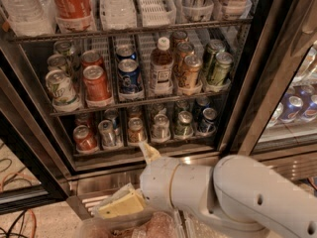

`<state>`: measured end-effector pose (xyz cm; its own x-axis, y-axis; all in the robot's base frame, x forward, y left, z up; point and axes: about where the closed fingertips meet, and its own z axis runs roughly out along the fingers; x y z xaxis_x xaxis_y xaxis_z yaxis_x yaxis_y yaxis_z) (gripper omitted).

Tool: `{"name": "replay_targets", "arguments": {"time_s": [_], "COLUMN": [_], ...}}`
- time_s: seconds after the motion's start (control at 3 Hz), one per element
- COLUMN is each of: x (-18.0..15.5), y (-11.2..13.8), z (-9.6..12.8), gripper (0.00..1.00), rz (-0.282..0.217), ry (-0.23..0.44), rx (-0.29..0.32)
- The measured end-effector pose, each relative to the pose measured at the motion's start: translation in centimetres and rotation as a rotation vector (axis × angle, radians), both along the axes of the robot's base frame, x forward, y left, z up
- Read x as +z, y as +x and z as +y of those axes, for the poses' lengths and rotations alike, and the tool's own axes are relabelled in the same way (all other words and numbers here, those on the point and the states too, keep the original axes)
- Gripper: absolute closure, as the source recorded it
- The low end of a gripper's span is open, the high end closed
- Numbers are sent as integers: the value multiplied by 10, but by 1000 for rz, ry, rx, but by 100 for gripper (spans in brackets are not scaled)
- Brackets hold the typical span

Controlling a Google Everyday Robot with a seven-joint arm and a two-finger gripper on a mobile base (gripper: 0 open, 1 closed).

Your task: Pick 7up can from middle shelf of fridge

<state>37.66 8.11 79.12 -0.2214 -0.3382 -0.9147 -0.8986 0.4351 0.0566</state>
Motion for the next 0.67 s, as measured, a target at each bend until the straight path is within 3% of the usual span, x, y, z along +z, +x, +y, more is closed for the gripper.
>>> {"name": "replay_targets", "arguments": {"time_s": [0.33,0.67], "x": [-11,-7], "y": [13,15], "z": [5,23], "gripper": [0,0], "rz": [-21,-57], "ry": [65,57], "rx": [-119,-124]}}
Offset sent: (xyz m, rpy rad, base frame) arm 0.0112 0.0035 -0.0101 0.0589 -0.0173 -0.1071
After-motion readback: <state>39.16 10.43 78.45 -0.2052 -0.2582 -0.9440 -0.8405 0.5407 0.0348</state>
